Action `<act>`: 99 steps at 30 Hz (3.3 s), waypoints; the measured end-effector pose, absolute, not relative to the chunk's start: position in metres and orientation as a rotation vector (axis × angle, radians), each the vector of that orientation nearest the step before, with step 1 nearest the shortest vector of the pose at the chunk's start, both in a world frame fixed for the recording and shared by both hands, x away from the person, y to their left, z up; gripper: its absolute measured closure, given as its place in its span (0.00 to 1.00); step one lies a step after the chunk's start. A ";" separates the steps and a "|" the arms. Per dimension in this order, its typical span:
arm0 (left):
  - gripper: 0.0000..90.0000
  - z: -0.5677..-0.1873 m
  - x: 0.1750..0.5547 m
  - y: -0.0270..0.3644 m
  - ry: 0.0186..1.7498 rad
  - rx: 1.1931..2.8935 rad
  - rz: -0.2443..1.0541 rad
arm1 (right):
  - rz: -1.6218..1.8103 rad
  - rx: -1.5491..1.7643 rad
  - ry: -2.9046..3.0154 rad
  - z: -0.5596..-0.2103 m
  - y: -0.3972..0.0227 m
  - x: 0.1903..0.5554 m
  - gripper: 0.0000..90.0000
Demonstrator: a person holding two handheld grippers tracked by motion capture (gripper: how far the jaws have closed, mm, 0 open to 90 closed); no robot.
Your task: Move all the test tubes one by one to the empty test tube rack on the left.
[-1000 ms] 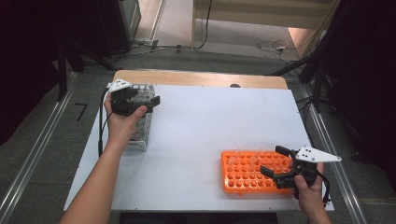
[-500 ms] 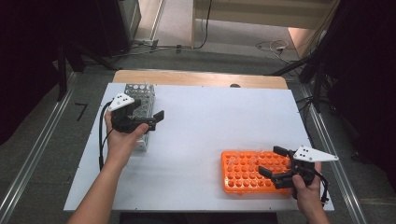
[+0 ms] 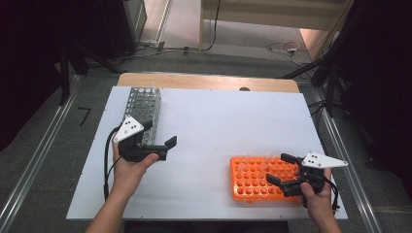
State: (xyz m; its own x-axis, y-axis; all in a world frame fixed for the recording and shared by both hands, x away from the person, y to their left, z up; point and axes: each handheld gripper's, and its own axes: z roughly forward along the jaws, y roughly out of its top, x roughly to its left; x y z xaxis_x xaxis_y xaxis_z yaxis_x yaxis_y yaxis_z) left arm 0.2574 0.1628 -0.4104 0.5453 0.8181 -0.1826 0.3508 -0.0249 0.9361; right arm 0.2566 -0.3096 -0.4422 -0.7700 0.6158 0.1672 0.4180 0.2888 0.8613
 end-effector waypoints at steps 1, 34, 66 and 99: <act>0.00 -0.411 0.255 0.161 1.005 1.615 0.498 | 1.470 0.961 2.355 -0.443 -0.309 0.257 0.03; 0.00 -0.426 0.231 0.133 0.934 1.667 0.398 | 1.107 1.114 2.402 -0.456 -0.289 0.282 0.75; 0.00 -0.423 0.231 0.128 0.919 1.666 0.398 | 1.185 1.121 2.294 -0.428 -0.291 0.277 0.82; 0.02 -0.412 0.228 0.102 0.821 1.687 0.344 | 1.416 0.844 2.387 -0.388 -0.217 0.270 0.82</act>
State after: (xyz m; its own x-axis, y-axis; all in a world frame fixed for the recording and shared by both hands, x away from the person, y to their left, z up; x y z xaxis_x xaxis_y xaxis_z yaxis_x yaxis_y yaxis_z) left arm 0.2282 0.1017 -0.4122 0.7106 0.6763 -0.1941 0.3360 -0.0838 0.9381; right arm 0.2704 -0.2170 -0.3880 -0.8043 0.5883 0.0839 0.3556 0.3634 0.8611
